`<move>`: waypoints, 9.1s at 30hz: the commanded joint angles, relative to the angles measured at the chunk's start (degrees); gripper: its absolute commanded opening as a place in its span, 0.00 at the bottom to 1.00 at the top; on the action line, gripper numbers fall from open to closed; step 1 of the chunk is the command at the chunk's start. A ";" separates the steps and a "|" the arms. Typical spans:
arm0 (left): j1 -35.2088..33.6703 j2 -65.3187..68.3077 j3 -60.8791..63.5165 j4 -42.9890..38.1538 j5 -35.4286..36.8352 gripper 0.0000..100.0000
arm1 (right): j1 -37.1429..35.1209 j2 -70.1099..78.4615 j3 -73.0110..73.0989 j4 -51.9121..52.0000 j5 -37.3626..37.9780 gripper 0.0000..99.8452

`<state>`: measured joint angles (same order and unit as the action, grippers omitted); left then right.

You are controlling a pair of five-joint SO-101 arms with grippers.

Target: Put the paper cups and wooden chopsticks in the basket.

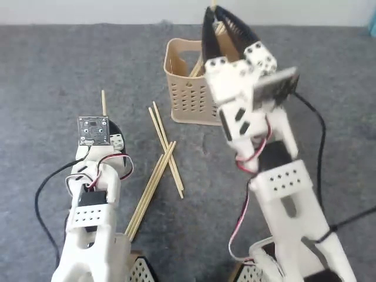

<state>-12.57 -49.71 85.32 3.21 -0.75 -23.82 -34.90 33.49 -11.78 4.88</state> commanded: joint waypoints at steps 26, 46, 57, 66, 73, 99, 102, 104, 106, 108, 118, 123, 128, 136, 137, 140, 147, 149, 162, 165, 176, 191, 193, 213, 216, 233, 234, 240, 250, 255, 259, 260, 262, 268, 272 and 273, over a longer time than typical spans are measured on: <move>-0.26 -1.58 -0.22 -1.58 0.18 0.01 | 5.85 -21.67 -21.71 72.66 -17.41 0.01; -5.63 -1.67 -2.07 -1.32 1.67 0.01 | 12.44 -40.04 36.40 58.24 -17.67 0.01; -2.64 -1.58 -17.80 5.19 12.66 0.01 | 20.26 -61.76 63.38 37.93 -26.29 0.01; 17.05 -1.23 -36.09 5.63 13.36 0.01 | 14.99 -68.97 63.03 49.71 -26.11 0.01; 22.68 12.31 -55.87 5.63 13.19 0.01 | 14.99 -68.97 63.03 49.89 -23.91 0.01; 21.27 44.92 -90.68 16.18 13.19 0.20 | 14.64 -68.97 63.03 49.45 -22.51 0.01; 20.92 42.99 -90.59 21.63 13.19 0.22 | 14.64 -68.97 63.03 49.45 -22.51 0.01; 20.31 40.97 -90.42 25.41 13.19 0.21 | 14.64 -68.97 63.03 49.54 -22.42 0.01; 18.90 38.42 -90.42 31.74 13.19 0.19 | 14.81 -68.97 63.03 49.71 -22.42 0.01; 17.76 35.16 -90.42 38.15 13.36 0.17 | 14.90 -68.97 63.03 49.89 -22.42 0.01; 10.02 29.98 -89.63 70.77 13.54 0.06 | 14.73 -68.97 63.03 49.98 -22.42 0.01; 8.09 33.32 -76.97 71.12 13.27 0.01 | 14.64 -68.97 63.03 50.77 -22.42 0.01; 10.20 34.11 -58.77 56.26 13.19 0.01 | 14.64 -68.97 63.03 50.77 -22.42 0.01; 19.52 33.93 -42.68 48.00 11.34 0.01 | 14.64 -68.97 63.03 50.77 -22.42 0.01; 20.31 33.49 -41.45 48.09 9.23 0.01 | 14.64 -68.97 63.03 50.77 -22.42 0.01; 21.54 29.63 -36.44 48.09 1.58 0.01 | 14.64 -68.97 63.03 50.77 -22.42 0.01; 21.10 18.90 -25.10 48.09 -6.77 0.02 | 14.55 -68.97 63.03 50.51 -22.42 0.01; 21.36 16.62 -22.99 47.82 -6.95 0.02 | 14.46 -68.97 63.03 50.51 -22.42 0.01; 21.54 13.01 -16.04 47.65 -7.03 0.23 | 14.46 -68.97 63.03 50.77 -19.96 0.01; 21.54 13.01 -15.08 47.82 -7.03 0.21 | 14.46 -68.97 63.03 50.77 -19.96 0.01; 21.45 14.42 -12.53 47.91 -6.95 0.15 | 12.79 -69.05 63.03 52.00 -19.96 0.01; 21.54 20.57 -14.81 48.09 -6.86 0.01 | 12.79 -69.05 63.03 52.88 -19.96 0.01; 21.54 20.40 -14.81 48.09 -6.77 0.01 | 12.79 -69.05 63.03 52.88 -19.96 0.01; 21.01 19.96 -30.02 57.05 -6.68 0.01 | 12.79 -69.05 63.03 52.70 -19.69 0.01; 20.92 19.96 -32.04 56.97 -6.68 0.01 | 12.79 -69.05 63.03 52.62 -19.60 0.01; 8.26 19.96 -46.55 55.82 -0.79 0.01 | 12.70 -69.05 63.03 52.53 -19.60 0.01; 8.09 19.96 -46.90 54.68 1.14 0.01 | 12.70 -69.05 63.03 52.53 -19.60 0.01; 10.29 19.96 -47.16 45.98 10.64 0.01 | 12.70 -69.05 63.03 52.53 -19.60 0.01; 12.40 19.96 -47.08 25.23 18.55 0.01 | 12.79 -69.05 63.03 52.79 -19.60 0.01; 12.66 19.96 -47.25 11.69 21.36 0.01 | 12.79 -69.05 63.03 52.62 -19.60 0.01; 15.56 19.96 -47.52 -7.03 22.07 0.01 | 12.79 -69.05 63.03 52.62 -19.60 0.01; 16.00 19.96 -48.57 -11.52 22.07 0.01 | 12.79 -69.05 63.03 52.62 -19.60 0.01; 16.53 20.04 -52.09 -17.14 22.24 0.01 | 12.79 -69.05 63.03 52.62 -19.60 0.01; 20.66 21.80 -67.03 -17.93 22.15 0.01 | 12.88 -69.05 63.03 52.53 -19.60 0.01; 24.18 26.64 -73.27 -17.85 22.15 0.01 | 12.97 -69.05 63.03 52.53 -19.60 0.01; 24.70 28.04 -74.07 -17.85 22.15 0.01 | 13.05 -69.05 63.03 52.53 -19.60 0.01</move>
<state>9.23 -25.45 17.45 -13.41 21.05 -10.73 -102.24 95.74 40.79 -15.34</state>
